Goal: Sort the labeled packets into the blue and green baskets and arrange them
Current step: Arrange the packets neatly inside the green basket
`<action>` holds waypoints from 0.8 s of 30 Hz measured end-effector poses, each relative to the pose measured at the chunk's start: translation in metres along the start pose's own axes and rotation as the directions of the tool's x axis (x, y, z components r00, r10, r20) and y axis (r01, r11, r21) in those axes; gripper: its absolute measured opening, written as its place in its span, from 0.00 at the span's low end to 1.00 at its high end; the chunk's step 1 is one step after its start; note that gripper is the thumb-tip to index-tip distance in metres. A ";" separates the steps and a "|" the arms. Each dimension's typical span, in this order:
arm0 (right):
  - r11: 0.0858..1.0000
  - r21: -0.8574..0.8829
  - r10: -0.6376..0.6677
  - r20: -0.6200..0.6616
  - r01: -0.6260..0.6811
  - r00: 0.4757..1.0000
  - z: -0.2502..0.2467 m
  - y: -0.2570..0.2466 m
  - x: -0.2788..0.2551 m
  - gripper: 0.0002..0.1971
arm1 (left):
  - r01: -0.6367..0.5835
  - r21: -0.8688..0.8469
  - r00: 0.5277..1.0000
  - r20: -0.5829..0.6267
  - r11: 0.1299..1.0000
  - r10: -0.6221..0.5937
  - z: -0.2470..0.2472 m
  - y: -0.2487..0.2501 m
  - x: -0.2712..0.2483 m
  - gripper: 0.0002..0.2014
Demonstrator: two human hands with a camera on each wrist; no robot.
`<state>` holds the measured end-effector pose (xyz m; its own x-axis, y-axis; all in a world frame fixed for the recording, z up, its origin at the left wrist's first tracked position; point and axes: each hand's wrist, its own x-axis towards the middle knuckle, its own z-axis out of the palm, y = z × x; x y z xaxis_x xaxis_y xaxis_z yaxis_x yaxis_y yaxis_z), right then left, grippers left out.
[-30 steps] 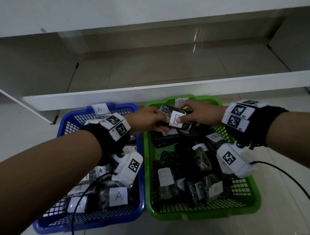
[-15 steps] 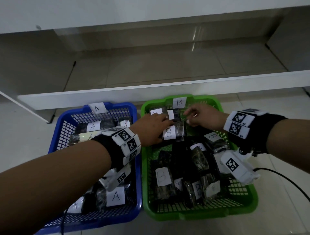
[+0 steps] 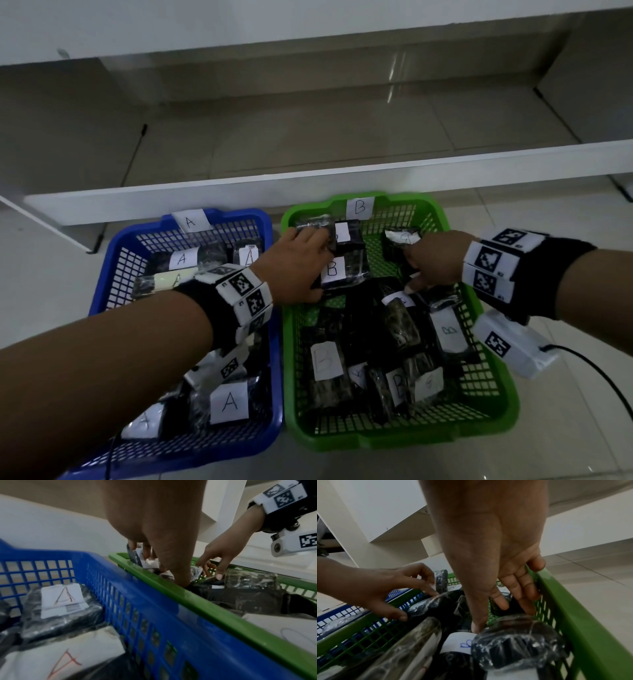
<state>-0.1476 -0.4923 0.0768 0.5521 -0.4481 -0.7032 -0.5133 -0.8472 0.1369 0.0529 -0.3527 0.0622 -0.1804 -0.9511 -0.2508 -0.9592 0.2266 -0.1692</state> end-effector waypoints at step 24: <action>0.998 -0.007 0.055 0.048 -0.054 0.997 -0.003 -0.009 -0.002 0.29 | 0.079 -0.060 0.996 0.044 0.995 -0.076 0.006 0.012 0.005 0.43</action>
<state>-0.1418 -0.4847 0.0787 0.4910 -0.4796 -0.7272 -0.5381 -0.8235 0.1797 0.0422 -0.3536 0.0533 -0.0968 -0.9554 -0.2789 -0.9818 0.1376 -0.1307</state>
